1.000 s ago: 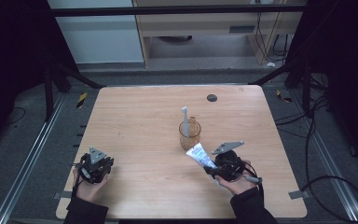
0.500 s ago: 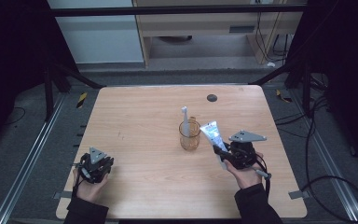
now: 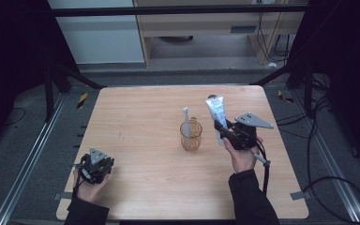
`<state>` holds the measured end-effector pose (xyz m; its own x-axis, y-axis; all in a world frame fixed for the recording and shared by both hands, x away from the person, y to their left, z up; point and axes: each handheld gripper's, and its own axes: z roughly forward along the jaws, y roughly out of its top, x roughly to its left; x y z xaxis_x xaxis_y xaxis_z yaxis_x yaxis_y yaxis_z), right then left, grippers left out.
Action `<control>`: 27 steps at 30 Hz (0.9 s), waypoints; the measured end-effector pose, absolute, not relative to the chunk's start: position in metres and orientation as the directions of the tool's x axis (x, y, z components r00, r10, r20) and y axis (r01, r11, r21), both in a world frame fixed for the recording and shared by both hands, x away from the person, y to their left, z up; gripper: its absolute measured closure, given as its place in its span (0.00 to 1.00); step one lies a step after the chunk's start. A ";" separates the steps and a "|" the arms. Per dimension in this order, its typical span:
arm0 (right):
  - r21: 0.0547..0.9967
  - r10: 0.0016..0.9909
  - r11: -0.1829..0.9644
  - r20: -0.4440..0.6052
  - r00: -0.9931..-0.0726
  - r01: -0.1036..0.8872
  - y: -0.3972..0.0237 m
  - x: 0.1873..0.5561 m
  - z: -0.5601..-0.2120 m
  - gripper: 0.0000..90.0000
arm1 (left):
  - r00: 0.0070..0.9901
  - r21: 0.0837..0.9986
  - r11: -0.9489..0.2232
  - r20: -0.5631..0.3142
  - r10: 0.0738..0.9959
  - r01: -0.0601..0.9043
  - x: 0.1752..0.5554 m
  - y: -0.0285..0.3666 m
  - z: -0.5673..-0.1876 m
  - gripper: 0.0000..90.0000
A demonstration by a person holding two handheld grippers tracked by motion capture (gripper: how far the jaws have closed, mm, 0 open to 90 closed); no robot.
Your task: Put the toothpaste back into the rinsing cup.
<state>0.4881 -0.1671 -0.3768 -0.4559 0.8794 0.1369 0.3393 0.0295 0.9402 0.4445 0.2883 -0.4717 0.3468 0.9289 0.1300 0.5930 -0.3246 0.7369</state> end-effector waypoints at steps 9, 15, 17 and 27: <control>0.962 0.885 -0.041 0.161 -0.437 0.271 -0.152 0.514 -0.369 0.76 | 0.342 0.741 -0.318 0.127 0.931 0.592 0.445 0.290 -0.471 0.90; 0.965 0.883 -0.071 0.179 -0.433 0.254 -0.142 0.529 -0.371 0.76 | 0.341 0.740 -0.317 0.125 0.932 0.593 0.445 0.290 -0.472 0.90; 0.966 0.881 -0.074 0.180 -0.437 0.248 -0.139 0.533 -0.374 0.76 | 0.340 0.741 -0.316 0.125 0.932 0.593 0.445 0.290 -0.472 0.90; 0.964 0.865 -0.099 0.206 -0.458 0.246 -0.119 0.549 -0.389 0.76 | 0.341 0.741 -0.316 0.124 0.932 0.593 0.446 0.290 -0.472 0.90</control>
